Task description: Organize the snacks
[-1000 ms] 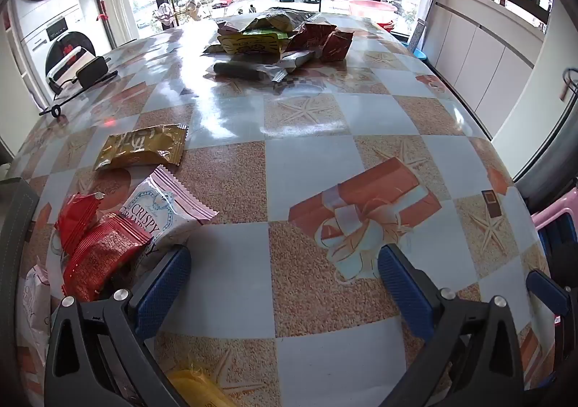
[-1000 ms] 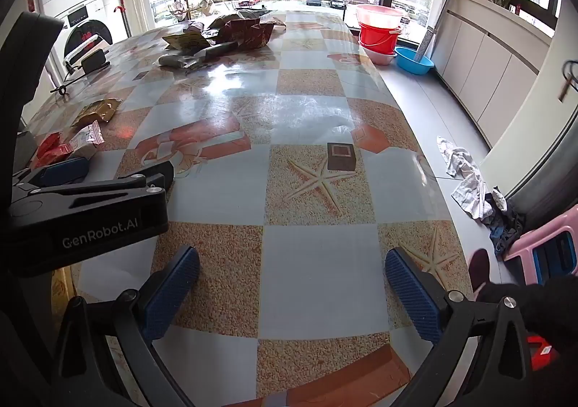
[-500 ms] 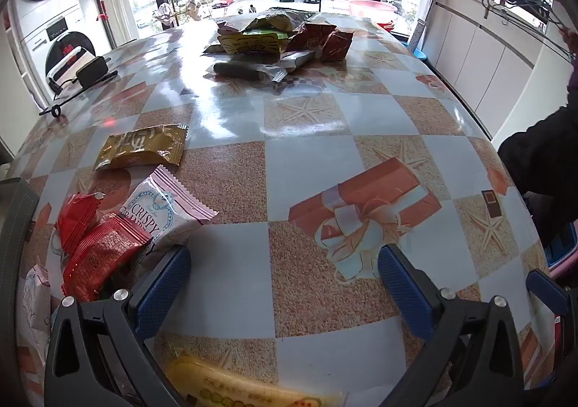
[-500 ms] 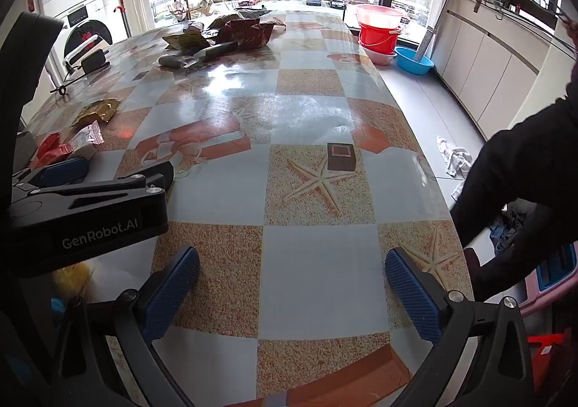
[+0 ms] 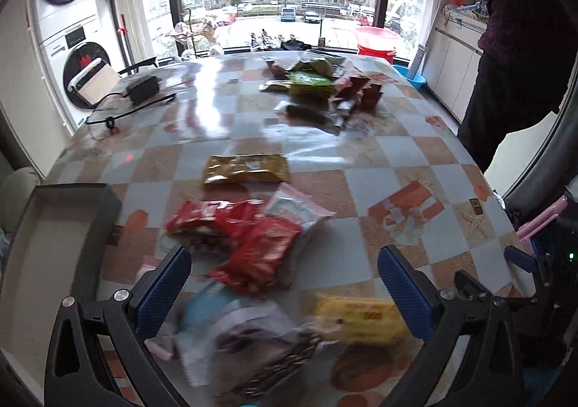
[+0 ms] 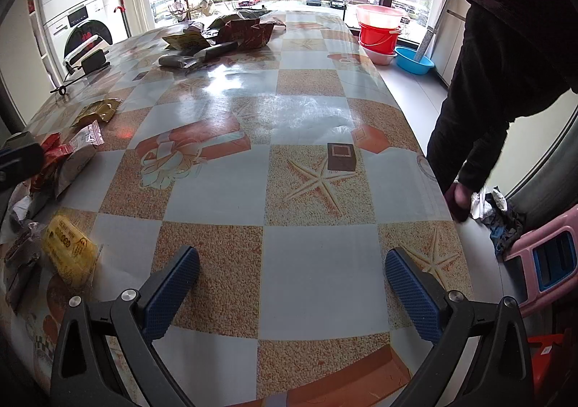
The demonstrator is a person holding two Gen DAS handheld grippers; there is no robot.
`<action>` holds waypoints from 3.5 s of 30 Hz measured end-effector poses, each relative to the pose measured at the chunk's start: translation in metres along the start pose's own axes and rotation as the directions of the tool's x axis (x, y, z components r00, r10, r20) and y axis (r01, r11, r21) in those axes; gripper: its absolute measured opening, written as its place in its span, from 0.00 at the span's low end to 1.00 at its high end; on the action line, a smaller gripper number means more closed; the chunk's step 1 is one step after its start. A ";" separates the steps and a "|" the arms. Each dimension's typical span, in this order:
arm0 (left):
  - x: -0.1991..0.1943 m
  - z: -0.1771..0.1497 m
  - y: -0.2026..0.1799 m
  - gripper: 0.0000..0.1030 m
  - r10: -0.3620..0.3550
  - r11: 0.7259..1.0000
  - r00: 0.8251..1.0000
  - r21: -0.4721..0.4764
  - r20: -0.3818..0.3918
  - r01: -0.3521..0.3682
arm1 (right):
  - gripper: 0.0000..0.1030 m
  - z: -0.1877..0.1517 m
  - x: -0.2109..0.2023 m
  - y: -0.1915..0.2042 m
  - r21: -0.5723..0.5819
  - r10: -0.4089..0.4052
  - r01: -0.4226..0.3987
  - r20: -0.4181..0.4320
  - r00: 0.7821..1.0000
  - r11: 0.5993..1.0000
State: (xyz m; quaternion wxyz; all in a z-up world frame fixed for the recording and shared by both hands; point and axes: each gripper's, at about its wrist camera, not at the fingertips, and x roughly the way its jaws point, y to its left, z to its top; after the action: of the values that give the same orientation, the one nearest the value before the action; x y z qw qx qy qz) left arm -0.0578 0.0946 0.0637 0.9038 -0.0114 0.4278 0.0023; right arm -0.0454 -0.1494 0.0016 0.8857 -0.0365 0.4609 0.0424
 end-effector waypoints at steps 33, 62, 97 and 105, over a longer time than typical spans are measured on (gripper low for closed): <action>0.041 -0.041 0.104 1.00 -0.093 0.991 0.994 -0.101 -0.059 0.087 | 1.00 0.000 0.000 0.000 0.000 0.000 0.000 0.000 1.000 1.000; 0.041 -0.042 0.104 1.00 -0.091 0.991 0.994 -0.106 -0.054 0.085 | 1.00 0.001 0.001 -0.001 0.000 0.000 0.000 0.001 1.000 1.000; 0.041 -0.042 0.104 1.00 -0.091 0.991 0.994 -0.107 -0.053 0.085 | 1.00 0.001 0.001 -0.001 0.000 0.000 0.000 0.001 1.000 1.000; 0.041 -0.042 0.103 1.00 -0.098 0.990 0.994 -0.110 -0.049 0.092 | 1.00 0.001 0.001 -0.001 0.000 0.000 0.000 0.001 1.000 1.000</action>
State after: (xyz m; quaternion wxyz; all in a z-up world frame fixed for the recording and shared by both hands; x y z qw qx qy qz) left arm -0.0662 0.1966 0.0035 0.8889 -0.0806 0.4506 -0.0178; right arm -0.0440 -0.1499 0.0013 0.8858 -0.0366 0.4606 0.0424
